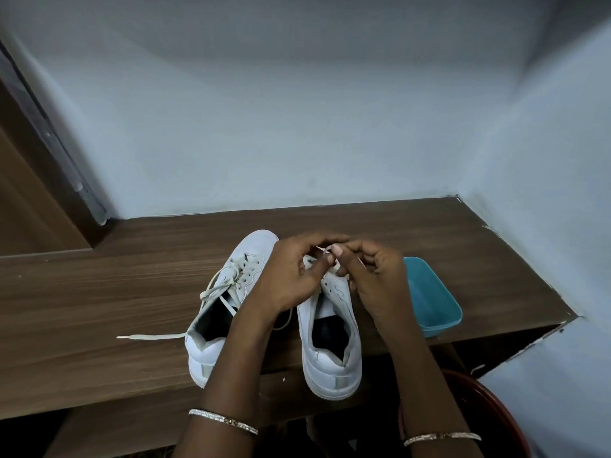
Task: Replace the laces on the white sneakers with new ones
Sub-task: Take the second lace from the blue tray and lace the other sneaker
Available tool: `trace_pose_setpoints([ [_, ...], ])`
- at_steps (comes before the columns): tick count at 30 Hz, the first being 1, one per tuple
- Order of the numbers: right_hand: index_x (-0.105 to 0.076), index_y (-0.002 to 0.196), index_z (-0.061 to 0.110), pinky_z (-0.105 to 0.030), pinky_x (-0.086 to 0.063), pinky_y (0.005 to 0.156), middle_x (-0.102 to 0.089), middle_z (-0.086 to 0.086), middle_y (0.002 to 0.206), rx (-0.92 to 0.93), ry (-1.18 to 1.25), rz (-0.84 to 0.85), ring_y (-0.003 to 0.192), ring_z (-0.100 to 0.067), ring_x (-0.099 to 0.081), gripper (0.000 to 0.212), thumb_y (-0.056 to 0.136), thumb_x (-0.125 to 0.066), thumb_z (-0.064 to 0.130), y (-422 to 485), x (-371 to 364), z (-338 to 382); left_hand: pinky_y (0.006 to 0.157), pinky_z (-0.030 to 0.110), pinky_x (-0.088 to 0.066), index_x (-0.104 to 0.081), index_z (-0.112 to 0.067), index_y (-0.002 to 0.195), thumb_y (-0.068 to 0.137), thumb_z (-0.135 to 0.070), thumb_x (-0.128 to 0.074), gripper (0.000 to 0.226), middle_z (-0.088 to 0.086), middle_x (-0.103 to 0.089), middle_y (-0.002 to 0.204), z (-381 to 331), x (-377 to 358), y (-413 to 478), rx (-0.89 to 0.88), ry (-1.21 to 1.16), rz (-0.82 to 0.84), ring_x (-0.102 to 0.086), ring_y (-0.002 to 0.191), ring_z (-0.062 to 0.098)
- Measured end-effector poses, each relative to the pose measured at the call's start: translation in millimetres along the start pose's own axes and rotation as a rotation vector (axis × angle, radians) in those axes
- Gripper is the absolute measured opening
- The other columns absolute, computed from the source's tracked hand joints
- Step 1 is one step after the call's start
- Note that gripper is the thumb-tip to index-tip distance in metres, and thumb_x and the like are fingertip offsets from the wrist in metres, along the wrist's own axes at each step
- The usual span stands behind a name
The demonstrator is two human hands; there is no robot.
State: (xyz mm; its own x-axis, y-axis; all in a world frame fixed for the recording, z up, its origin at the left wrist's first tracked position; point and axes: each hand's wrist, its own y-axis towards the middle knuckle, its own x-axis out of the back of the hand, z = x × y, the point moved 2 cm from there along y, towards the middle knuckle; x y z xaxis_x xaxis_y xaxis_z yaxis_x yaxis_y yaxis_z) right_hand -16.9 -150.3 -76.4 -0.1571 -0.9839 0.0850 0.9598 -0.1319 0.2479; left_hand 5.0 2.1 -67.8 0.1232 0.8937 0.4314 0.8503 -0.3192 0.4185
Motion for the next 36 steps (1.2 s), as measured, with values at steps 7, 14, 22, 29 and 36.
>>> trace_pose_setpoints([
  [7,-0.074,0.081,0.009,-0.023,-0.045,0.050,-0.071,-0.009,0.067,-0.170,0.073,-0.055,0.052,-0.014,-0.058,0.033,0.088,-0.071,0.041,-3,-3,-1,0.067,0.027,-0.054,-0.077,-0.020,0.100,0.096,-0.018,-0.064,0.013,-0.009,-0.073,0.081,16,20,1,0.097,0.005,-0.327,-0.068,0.073,0.004],
  [14,-0.077,0.106,0.029,-0.020,-0.045,0.078,-0.066,0.011,0.099,0.040,-0.698,0.196,0.092,0.000,-0.058,0.044,0.071,-0.082,0.054,-6,-28,-10,0.075,0.037,-0.059,-0.075,-0.018,0.095,0.096,-0.020,-0.063,0.012,-0.006,-0.075,0.081,13,31,1,0.119,-0.114,-0.670,-0.073,0.078,0.012],
  [22,-0.064,0.122,0.042,-0.039,-0.033,0.096,-0.050,0.016,0.119,0.094,-0.853,0.331,0.118,-0.010,-0.038,0.047,0.077,-0.076,0.051,-15,-44,-8,0.067,0.032,-0.058,-0.071,-0.008,0.104,0.100,-0.008,-0.055,0.017,0.009,-0.071,0.083,15,34,-1,0.177,-0.326,-0.698,-0.067,0.066,0.017],
  [29,-0.067,0.105,0.032,-0.022,-0.048,0.075,-0.064,0.014,0.098,-0.022,-0.338,-0.005,0.083,-0.004,-0.057,0.037,0.072,-0.078,0.018,-6,-21,-16,0.058,0.021,-0.040,-0.076,-0.023,0.100,0.099,-0.015,-0.055,0.022,-0.012,-0.071,0.081,34,29,-2,0.292,-0.062,-0.483,-0.054,0.058,0.001],
  [36,-0.062,0.111,0.029,-0.010,-0.043,0.073,-0.061,0.015,0.107,-0.101,-0.410,0.176,0.093,0.000,-0.054,0.044,0.072,-0.075,0.012,-7,-8,-20,0.070,0.023,-0.048,-0.079,-0.030,0.091,0.089,-0.025,-0.072,0.009,-0.019,-0.075,0.086,35,19,-3,0.335,-0.028,-0.335,-0.069,0.083,-0.001],
])
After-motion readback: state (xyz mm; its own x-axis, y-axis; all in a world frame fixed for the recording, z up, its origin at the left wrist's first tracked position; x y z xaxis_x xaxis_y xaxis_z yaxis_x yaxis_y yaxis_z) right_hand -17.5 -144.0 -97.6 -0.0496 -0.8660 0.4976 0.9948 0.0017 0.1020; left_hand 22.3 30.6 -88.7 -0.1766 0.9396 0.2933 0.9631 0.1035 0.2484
